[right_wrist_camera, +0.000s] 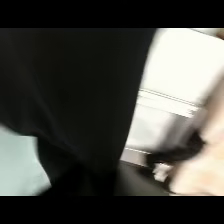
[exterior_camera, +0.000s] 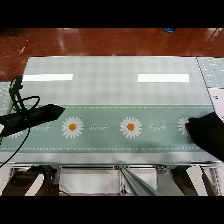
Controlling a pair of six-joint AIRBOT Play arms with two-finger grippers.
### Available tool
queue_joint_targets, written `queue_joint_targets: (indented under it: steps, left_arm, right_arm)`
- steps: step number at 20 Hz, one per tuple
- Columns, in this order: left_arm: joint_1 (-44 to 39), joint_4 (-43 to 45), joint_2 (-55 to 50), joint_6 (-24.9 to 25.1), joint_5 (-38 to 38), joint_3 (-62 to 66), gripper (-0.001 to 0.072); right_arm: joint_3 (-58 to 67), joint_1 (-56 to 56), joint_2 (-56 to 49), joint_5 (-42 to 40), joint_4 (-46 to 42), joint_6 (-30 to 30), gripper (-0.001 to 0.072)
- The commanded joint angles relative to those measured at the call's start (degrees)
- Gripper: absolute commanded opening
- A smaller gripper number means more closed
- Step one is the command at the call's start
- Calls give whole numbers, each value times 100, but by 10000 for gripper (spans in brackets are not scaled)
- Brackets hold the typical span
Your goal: Fold the shirts.
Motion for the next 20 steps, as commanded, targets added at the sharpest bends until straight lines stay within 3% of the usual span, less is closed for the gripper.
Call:
queue_joint_targets:
  steps: [1,3,5,6,7,8,9,11,13,16,18,19,20]
  left_arm:
    - [-4,-2,-31,7,160,-2,19]
    - [-4,0,-144,22,496,2,19]
    - [57,2,-431,131,1008,203,19]
    - [109,2,-667,214,1128,487,18]
    - [140,0,-986,319,1106,953,18]
    - [138,-4,-1325,472,986,1497,18]
    - [87,-2,-1722,592,774,2181,18]
    - [-164,2,-2496,682,470,3534,19]
    - [-566,13,-3217,920,269,4634,18]
    - [-1073,468,-3954,863,59,5156,18]
    - [-1222,1740,-4328,2,-413,4937,18]
    - [-1228,2142,-4472,-372,-485,4680,18]
    - [-1185,2275,-4570,-444,-428,4441,19]
  right_arm:
    - [-348,-101,140,-26,-841,197,413]
    - [-348,-101,140,-254,-538,116,413]
    - [-334,-101,138,-763,332,-11,394]
    - [-321,-76,138,-1207,1104,26,303]
    - [-304,50,140,-1853,2096,-28,155]
    - [-304,317,138,-2577,3246,-470,31]
    - [-302,813,131,-3399,4404,-946,31]
    - [-240,2295,26,-4706,5497,-1408,31]
    - [9,4310,-435,-5475,5294,-1727,31]
    - [581,6618,-1672,-5353,3314,-1631,31]
    - [846,7329,-2524,-4857,1604,-708,31]
    - [855,7444,-2846,-4677,1058,-319,31]
    - [855,7440,-3080,-4531,800,-151,31]
